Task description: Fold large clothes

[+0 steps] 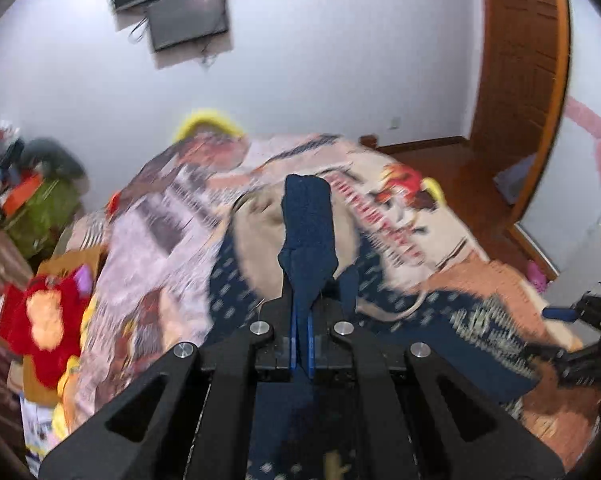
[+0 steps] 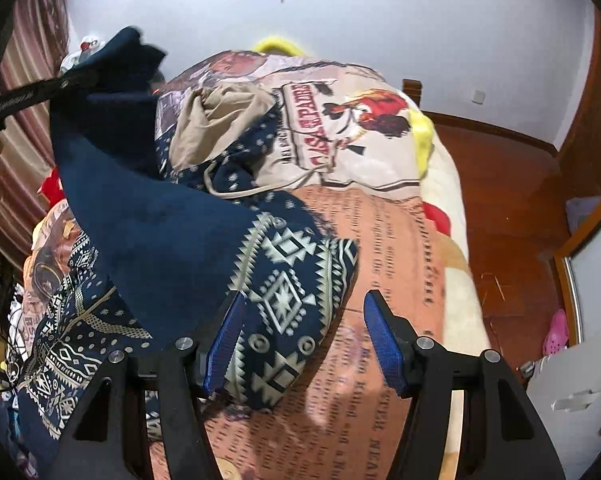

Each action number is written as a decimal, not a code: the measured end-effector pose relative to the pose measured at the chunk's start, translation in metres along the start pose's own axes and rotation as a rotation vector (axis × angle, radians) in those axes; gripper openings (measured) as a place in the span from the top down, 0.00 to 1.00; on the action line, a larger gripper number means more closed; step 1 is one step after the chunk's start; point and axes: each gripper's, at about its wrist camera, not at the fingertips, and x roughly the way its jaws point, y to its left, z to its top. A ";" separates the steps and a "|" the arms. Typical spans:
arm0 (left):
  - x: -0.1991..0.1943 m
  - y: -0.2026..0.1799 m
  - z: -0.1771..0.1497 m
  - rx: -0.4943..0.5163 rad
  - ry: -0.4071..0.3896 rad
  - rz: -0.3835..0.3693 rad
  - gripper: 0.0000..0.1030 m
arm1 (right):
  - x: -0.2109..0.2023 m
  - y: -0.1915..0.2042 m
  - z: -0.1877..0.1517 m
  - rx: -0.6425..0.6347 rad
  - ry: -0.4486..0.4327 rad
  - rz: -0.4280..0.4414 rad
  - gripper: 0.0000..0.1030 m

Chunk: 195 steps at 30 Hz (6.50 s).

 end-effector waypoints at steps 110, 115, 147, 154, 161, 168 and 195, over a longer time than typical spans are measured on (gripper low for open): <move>0.040 0.174 -0.125 -0.263 0.329 0.019 0.41 | 0.044 0.039 0.058 0.096 0.115 0.075 0.30; 0.075 0.161 -0.057 -0.262 0.256 -0.044 0.34 | 0.061 0.057 0.126 0.069 0.064 0.121 0.30; 0.241 0.137 0.045 -0.273 0.177 0.061 0.93 | 0.244 0.057 0.254 0.089 0.003 0.080 0.93; 0.147 0.134 0.036 -0.213 0.117 0.004 0.93 | 0.160 0.083 0.230 -0.003 -0.065 0.135 0.94; 0.064 0.122 -0.028 -0.166 0.124 -0.043 0.93 | 0.085 0.113 0.162 -0.084 -0.063 0.203 0.94; 0.038 0.107 -0.101 -0.119 0.274 -0.090 0.92 | 0.058 0.138 0.082 -0.166 0.036 0.214 0.93; 0.059 0.088 -0.091 -0.042 0.302 -0.197 0.38 | 0.076 0.170 0.087 -0.195 0.112 0.275 0.49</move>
